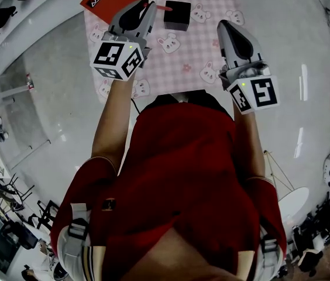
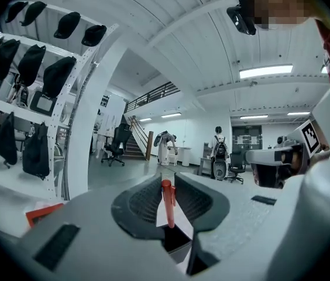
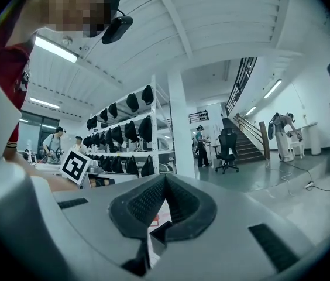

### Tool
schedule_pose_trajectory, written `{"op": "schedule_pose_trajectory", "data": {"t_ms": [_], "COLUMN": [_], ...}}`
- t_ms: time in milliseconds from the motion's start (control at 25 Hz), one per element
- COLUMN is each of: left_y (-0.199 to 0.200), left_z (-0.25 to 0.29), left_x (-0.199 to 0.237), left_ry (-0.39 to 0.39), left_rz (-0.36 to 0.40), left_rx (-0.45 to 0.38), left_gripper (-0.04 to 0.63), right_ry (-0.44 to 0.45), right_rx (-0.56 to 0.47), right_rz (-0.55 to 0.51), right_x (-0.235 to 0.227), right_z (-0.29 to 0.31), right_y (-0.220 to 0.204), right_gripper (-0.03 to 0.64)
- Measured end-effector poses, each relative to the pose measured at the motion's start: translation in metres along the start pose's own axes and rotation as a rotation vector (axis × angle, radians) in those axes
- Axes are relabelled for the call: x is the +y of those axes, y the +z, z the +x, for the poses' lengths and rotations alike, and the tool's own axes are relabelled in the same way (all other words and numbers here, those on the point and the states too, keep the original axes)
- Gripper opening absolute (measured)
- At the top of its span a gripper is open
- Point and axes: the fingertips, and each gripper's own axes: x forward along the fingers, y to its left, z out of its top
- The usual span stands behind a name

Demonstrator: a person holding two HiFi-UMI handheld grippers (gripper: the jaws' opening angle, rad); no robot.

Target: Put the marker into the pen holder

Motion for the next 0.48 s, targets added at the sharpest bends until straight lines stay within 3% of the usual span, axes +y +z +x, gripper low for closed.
{"op": "schedule_pose_trajectory", "data": {"t_ms": [480], "left_y": [-0.043], "left_z": [0.037], "left_x": [0.011], "left_ry": [0.042], "left_rz": [0.006], "left_rx": [0.092], "left_gripper": [0.075], "right_ry": [0.029], "right_rx": [0.029], "right_rz": [0.010], "right_x": [-0.026], "right_z": [0.011], "right_y": [-0.012], "right_gripper": [0.000]}}
